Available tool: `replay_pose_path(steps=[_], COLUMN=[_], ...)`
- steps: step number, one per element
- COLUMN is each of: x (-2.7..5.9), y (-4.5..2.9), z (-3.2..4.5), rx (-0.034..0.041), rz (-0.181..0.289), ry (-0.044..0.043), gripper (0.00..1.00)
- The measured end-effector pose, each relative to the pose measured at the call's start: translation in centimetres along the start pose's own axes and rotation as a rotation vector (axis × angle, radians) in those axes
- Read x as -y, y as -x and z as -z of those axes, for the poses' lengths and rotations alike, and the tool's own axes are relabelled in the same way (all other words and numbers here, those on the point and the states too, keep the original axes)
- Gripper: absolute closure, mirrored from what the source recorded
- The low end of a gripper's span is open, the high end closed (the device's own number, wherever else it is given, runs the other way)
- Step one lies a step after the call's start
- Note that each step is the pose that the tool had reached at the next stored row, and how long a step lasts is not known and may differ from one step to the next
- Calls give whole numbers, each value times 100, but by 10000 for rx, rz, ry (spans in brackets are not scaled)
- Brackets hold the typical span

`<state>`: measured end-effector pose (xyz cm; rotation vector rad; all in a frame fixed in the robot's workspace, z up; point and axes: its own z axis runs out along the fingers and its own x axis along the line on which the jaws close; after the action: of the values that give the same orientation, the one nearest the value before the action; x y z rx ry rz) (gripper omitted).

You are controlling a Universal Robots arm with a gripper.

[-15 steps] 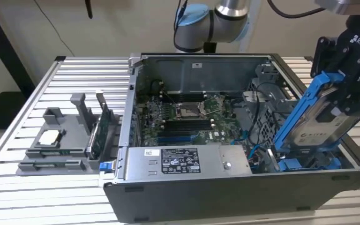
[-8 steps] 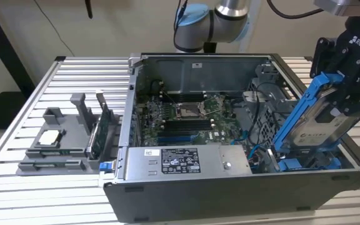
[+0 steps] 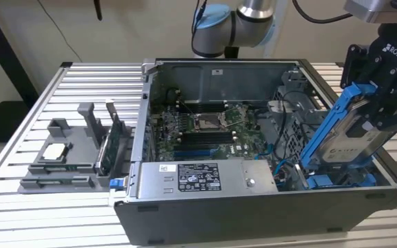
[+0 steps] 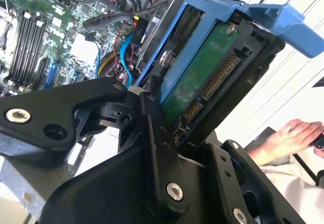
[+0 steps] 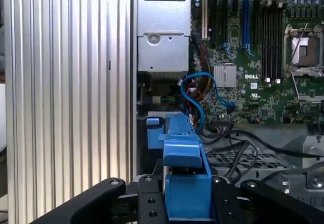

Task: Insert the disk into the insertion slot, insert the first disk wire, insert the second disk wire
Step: 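Insert the disk into the insertion slot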

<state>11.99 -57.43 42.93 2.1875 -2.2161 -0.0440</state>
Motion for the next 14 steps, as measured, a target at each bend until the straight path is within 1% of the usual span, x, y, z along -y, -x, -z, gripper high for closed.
replay_pose_path(steps=[14], x=[3], y=[1], z=[-63], rx=[2], rz=[-1], ry=[0], gripper=[67])
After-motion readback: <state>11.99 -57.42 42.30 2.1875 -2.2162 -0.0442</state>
